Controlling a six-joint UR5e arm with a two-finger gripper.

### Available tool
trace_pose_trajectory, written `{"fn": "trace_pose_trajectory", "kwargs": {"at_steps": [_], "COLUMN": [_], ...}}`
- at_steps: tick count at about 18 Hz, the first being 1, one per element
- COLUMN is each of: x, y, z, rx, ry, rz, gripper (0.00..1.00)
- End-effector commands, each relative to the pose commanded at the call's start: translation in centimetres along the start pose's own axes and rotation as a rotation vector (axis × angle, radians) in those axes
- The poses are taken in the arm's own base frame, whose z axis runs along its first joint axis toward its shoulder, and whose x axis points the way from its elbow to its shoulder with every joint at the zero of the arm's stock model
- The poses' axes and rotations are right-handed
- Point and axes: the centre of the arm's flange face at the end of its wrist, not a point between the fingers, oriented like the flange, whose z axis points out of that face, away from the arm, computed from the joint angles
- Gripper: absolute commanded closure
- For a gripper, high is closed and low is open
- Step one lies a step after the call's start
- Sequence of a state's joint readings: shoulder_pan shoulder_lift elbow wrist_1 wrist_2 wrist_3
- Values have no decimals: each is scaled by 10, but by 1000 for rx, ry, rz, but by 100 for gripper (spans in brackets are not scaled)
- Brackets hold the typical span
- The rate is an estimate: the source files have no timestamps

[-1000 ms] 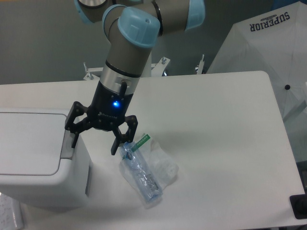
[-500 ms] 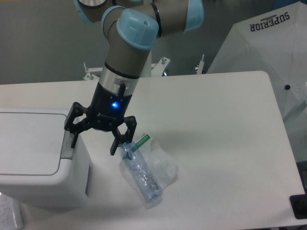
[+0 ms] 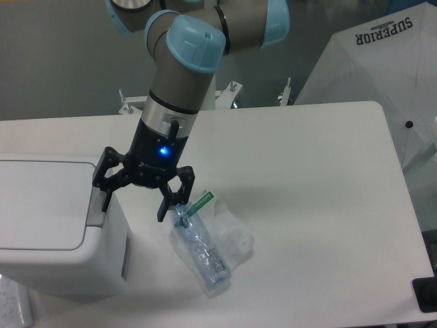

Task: Open the trash can
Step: 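Press the gripper against the lid edge to flip it open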

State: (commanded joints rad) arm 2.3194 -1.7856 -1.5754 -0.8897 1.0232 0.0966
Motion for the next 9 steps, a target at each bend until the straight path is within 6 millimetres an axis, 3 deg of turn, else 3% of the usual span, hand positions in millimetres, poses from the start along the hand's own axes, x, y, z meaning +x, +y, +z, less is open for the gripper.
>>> {"fn": "trace_pose_trajectory", "kwargs": {"at_steps": [9], "x": [-2], "y": [4], "z": [4], "rx": [-9], "ry": [1], "rz": [-6], "gripper": [0]}}
